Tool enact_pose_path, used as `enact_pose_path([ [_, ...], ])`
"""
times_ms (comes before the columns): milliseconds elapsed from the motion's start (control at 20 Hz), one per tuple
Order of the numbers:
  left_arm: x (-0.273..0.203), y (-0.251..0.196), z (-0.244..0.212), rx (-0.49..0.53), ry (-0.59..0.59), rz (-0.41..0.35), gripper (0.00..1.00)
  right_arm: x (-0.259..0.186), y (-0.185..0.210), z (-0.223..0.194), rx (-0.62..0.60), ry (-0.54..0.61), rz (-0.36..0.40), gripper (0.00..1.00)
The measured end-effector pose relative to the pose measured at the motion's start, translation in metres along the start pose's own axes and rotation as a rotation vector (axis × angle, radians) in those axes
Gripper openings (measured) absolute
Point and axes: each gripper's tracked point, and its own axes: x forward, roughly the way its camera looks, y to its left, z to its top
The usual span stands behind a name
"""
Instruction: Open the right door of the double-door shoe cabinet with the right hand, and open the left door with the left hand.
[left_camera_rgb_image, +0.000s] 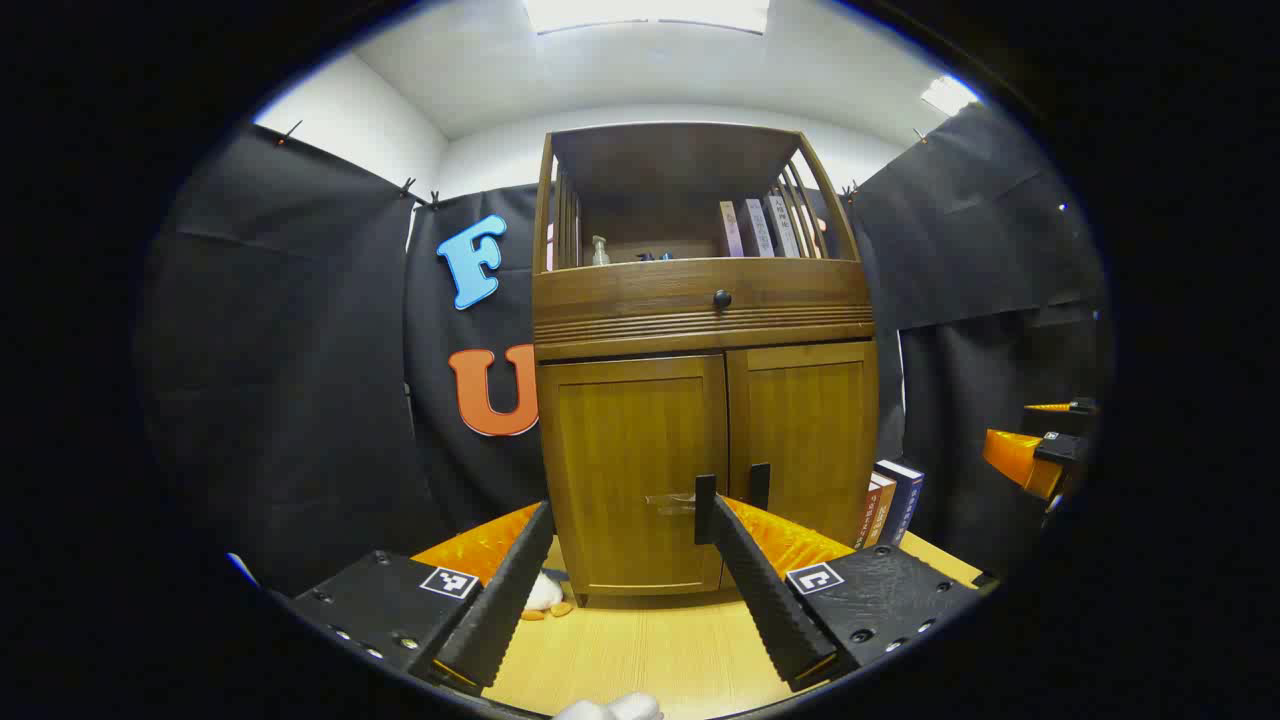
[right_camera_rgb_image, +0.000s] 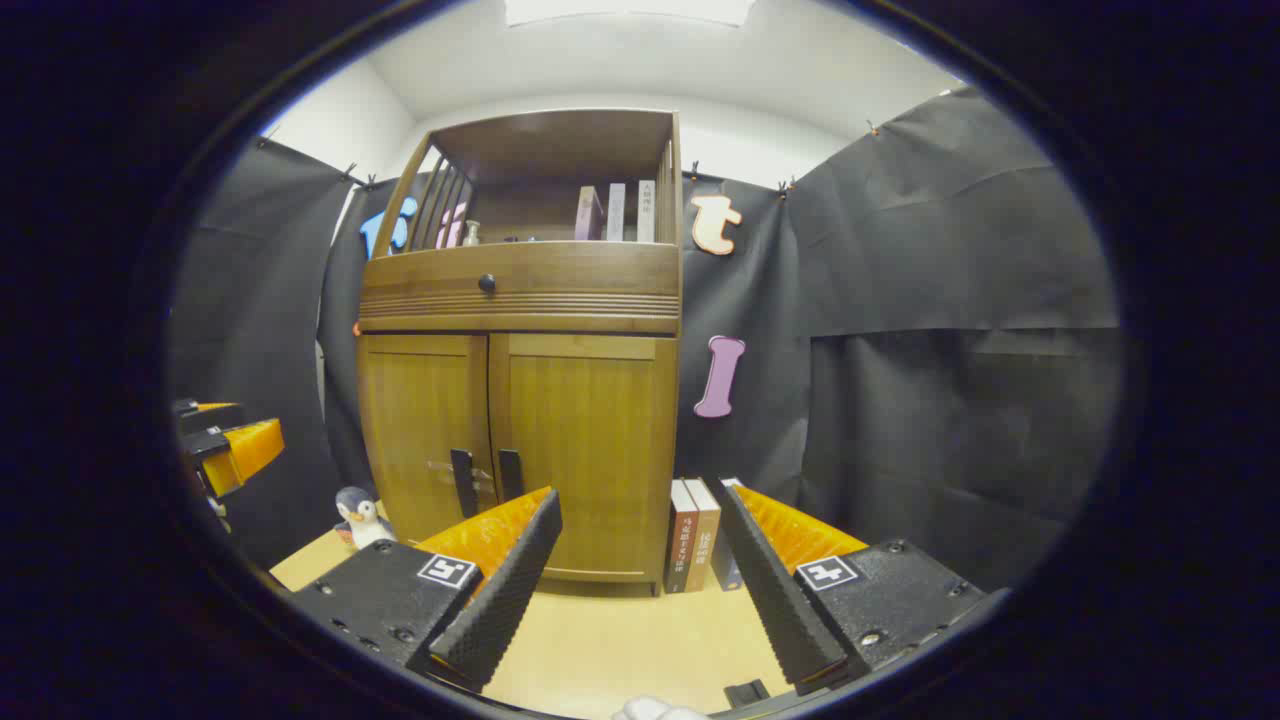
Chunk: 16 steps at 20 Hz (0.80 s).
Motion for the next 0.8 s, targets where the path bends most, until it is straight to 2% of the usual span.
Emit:
enact_pose_path([
  [800,0.011,0.009,-0.003,0.001,-0.001,0.008,0.96,0.013,0.005,-0.005,0.007,0.023,0.000,1.00],
])
